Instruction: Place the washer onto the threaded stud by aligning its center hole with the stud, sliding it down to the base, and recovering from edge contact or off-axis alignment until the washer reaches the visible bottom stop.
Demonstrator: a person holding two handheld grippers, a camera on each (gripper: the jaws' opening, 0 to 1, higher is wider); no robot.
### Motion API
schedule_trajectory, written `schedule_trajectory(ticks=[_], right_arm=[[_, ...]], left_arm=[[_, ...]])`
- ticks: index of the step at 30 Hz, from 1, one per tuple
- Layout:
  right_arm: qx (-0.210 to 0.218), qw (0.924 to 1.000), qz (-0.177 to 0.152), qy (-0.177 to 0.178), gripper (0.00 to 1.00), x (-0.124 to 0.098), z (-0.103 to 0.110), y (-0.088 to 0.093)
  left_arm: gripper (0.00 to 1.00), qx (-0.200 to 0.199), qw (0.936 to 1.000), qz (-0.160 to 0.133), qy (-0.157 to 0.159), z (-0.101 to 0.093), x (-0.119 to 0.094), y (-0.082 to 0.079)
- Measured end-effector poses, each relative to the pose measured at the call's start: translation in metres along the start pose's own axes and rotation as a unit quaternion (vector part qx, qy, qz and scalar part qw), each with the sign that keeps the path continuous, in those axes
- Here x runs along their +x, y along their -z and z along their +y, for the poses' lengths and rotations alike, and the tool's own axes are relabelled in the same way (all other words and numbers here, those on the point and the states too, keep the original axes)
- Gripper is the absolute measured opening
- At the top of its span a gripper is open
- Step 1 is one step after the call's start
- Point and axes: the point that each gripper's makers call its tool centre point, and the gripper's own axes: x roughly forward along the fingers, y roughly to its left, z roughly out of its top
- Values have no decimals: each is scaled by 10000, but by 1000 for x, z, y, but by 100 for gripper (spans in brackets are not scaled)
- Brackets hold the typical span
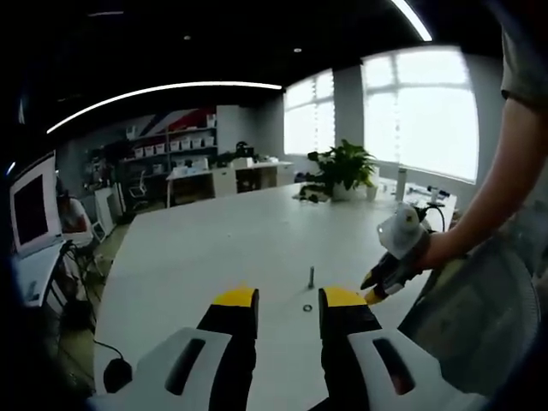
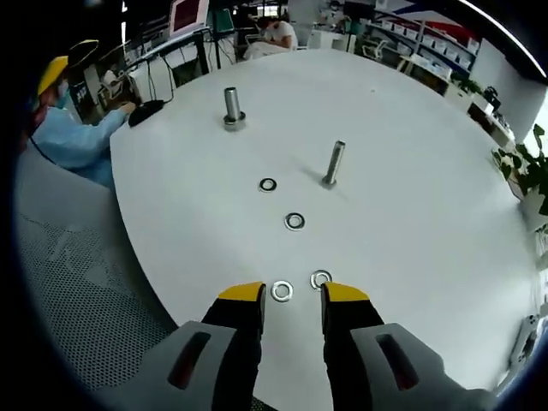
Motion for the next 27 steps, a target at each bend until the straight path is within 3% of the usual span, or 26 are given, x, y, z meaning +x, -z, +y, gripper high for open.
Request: schedule_trajectory(ticks=[10,17,27], right_arm=[[-19,9999,122,-107,26,10,7,6],[238,9995,141,-117,26,16,7,11],[113,9997,187,-113,23,18,5,12]], left_arm=[[26,45,10000,81,20,-2,1,3],[26,39,9999,95,-6,0,1,4],[26,26,9999,113,-19,0,1,5]])
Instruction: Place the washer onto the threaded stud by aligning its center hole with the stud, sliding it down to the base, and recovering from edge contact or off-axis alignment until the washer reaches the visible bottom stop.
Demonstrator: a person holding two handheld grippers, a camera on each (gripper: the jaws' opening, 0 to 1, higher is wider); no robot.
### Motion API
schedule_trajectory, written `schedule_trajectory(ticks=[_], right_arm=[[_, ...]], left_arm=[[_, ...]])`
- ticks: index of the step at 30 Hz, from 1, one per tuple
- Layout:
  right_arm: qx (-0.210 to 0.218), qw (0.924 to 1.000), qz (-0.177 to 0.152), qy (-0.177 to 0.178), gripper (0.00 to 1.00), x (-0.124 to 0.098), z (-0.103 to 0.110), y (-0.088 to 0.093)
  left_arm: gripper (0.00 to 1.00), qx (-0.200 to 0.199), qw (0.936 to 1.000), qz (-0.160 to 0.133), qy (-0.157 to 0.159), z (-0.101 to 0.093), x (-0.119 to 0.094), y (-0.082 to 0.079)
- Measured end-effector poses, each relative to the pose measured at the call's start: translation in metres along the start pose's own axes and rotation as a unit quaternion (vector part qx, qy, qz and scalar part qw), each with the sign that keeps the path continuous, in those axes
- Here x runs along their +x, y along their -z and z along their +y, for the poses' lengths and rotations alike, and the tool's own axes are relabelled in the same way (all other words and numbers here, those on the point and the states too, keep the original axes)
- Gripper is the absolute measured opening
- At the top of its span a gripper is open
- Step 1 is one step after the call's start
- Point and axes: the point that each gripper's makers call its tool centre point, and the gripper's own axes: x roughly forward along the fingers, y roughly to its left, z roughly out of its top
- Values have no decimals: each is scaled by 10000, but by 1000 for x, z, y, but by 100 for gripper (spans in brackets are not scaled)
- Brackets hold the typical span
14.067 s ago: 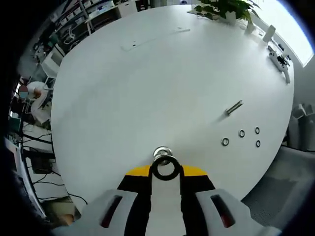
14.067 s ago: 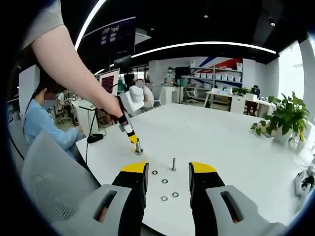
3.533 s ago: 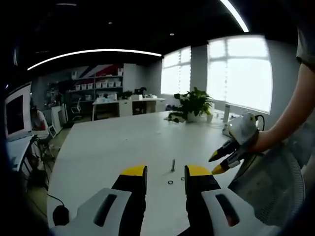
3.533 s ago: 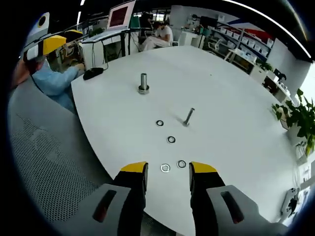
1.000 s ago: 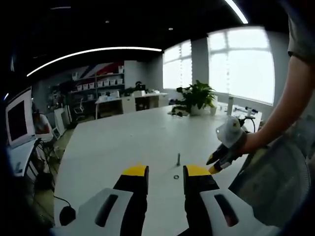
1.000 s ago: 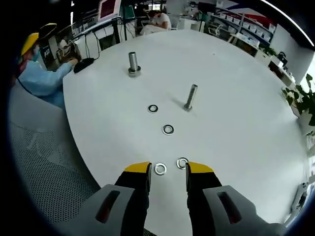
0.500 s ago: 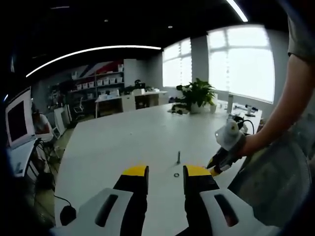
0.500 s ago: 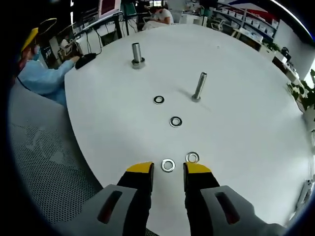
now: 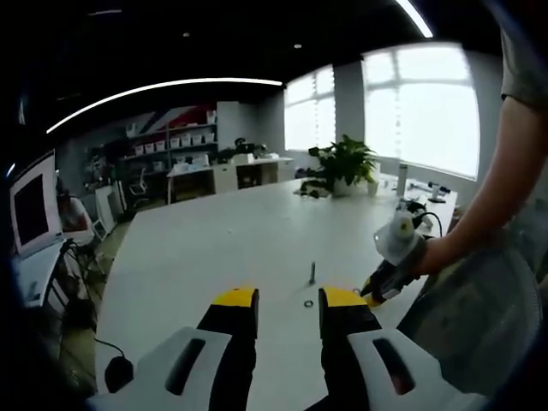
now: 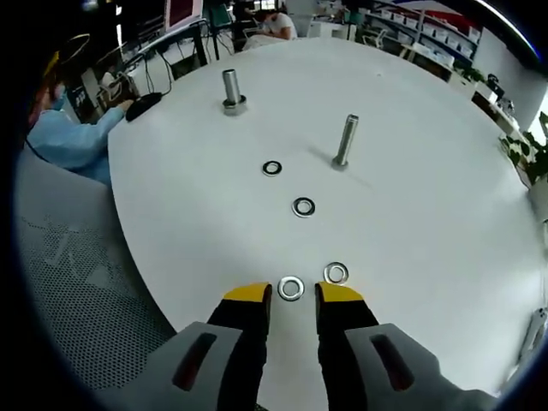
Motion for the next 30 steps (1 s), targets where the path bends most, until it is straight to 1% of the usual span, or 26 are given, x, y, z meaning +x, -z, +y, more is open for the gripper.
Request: schedule_trajectory(ticks=[4,9,16,30], right_arm=[[-123,9999,-8,-11,22,0,2,0],[-261,9996,-27,-67,18,0,5,0],[-172,9998,-93,-48,15,-1,6,0],[56,9997,-229,-24,15,-1,5,0]], left_arm=[[26,-2,10000,-4,-11,1,0,0],[26,-7,10000,6,-17,1,0,0],[26,-9,10000,11,-28,1,0,1],[26,46,10000,43,-28,1,0,1]])
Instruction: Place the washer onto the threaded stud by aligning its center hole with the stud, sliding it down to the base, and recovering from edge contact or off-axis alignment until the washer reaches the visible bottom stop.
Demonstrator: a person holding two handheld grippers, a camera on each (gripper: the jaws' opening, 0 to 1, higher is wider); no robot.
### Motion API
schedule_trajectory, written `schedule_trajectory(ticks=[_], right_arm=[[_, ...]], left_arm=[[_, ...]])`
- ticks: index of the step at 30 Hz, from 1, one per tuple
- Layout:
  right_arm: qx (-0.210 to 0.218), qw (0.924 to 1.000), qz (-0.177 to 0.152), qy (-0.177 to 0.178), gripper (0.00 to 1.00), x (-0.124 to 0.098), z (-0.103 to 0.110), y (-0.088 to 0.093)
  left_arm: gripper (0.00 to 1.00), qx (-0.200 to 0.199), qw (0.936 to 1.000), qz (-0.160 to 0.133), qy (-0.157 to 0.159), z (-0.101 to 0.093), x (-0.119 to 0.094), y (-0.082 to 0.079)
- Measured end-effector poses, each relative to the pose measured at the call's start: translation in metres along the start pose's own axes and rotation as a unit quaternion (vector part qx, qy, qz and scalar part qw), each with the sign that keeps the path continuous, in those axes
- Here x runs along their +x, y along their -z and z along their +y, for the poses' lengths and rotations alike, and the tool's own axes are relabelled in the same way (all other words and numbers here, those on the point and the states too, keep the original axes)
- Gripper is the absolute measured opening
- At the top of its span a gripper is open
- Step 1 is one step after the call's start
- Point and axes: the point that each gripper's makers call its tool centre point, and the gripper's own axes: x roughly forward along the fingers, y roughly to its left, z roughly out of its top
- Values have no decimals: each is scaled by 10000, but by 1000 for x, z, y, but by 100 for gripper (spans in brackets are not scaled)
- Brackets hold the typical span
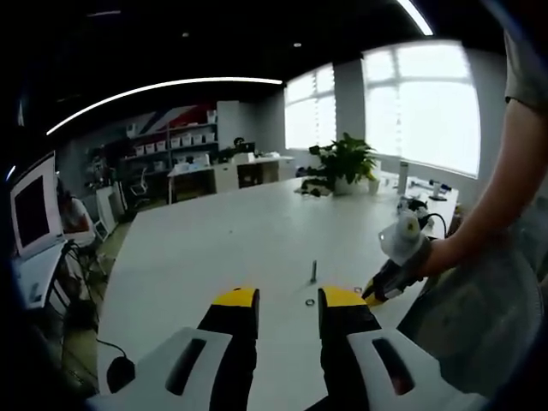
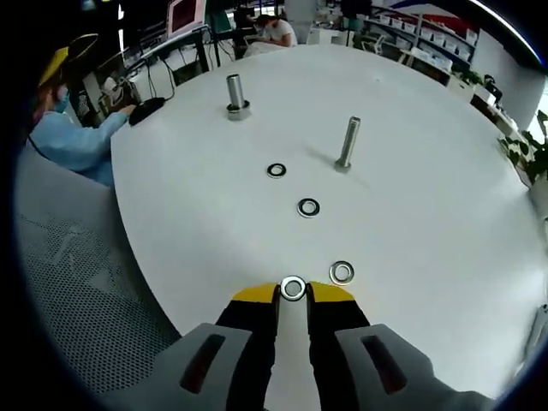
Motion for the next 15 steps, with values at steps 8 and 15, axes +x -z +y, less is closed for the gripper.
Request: schedule_trajectory(ticks=[8,15], right_arm=[[-3,10000,66,-10,14,0,0,-1],[-98,9999,134,-15,14,1,0,-2]], left_arm=[[26,-9,10000,-21,-12,1,0,-1],[26,-31,10000,-29,-20,2,-1,-1]])
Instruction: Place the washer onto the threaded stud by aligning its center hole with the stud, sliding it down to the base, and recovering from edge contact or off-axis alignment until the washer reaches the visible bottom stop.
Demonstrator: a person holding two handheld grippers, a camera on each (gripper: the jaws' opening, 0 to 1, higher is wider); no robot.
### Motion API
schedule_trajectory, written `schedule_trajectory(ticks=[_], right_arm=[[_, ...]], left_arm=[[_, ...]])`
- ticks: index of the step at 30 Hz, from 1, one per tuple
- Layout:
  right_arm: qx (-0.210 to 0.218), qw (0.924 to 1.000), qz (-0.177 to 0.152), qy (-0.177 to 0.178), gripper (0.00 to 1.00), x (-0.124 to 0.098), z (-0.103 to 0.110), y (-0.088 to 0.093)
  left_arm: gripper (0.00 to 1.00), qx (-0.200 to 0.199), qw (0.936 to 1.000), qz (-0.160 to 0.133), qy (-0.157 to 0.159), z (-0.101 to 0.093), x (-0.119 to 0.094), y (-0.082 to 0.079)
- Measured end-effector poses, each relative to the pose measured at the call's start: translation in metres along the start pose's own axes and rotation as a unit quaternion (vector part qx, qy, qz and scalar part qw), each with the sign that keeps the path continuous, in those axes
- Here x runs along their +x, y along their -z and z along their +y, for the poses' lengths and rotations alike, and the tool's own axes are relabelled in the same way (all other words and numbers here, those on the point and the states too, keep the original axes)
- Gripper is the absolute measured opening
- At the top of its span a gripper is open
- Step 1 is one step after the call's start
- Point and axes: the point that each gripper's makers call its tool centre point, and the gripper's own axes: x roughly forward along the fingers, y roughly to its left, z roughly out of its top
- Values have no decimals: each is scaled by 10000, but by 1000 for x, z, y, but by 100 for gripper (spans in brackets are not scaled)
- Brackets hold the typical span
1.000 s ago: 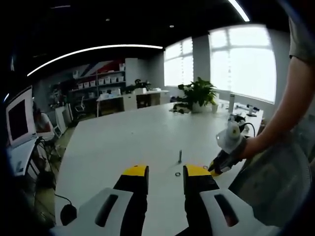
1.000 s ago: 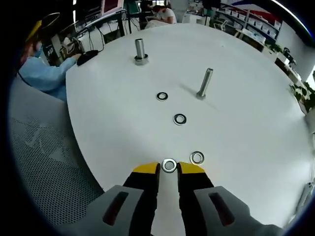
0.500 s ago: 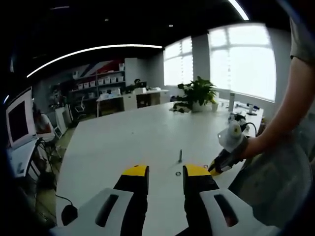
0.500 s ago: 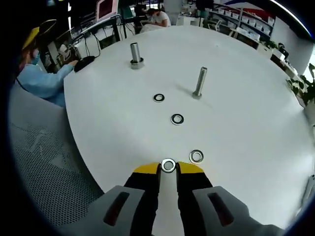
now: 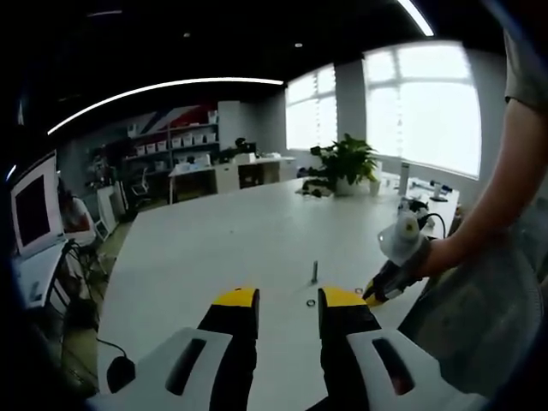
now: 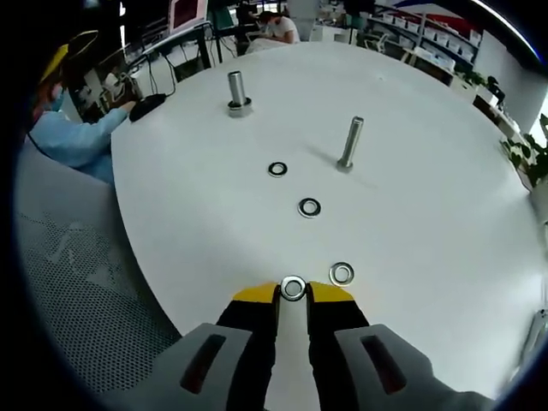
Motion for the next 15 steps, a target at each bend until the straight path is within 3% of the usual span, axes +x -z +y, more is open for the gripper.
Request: schedule_trajectory(ticks=[15], right_arm=[[-10,10000,-21,7,14,3,-2,-13]], left_arm=[[26,9,10000,-1,5,0,0,0]])
